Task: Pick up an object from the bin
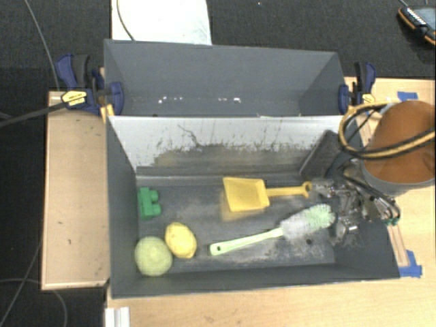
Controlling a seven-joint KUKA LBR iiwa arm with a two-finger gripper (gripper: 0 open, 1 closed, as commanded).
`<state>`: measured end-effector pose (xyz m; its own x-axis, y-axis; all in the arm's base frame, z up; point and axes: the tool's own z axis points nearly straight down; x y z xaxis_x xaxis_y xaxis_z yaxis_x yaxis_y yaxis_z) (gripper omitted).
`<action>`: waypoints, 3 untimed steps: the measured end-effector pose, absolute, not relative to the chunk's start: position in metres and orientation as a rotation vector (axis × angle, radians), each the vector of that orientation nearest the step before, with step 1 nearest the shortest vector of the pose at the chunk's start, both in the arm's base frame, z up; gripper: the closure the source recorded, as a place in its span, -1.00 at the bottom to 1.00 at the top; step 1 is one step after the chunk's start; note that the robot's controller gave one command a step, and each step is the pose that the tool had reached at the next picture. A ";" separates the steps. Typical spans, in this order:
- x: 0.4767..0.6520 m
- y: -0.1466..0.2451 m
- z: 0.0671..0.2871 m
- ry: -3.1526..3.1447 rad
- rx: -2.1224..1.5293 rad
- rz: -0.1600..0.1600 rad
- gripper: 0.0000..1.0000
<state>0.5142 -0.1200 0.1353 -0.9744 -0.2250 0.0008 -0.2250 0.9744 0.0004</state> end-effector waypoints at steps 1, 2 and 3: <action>0.522 -0.116 0.150 -3.134 0.318 0.002 -1.00; 0.522 -0.127 0.137 -3.105 0.498 0.000 -1.00; 0.527 -0.114 0.070 -3.128 0.387 0.002 -1.00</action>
Offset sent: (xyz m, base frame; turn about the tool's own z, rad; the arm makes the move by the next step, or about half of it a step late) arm 0.0075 -0.0073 0.0011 -0.0940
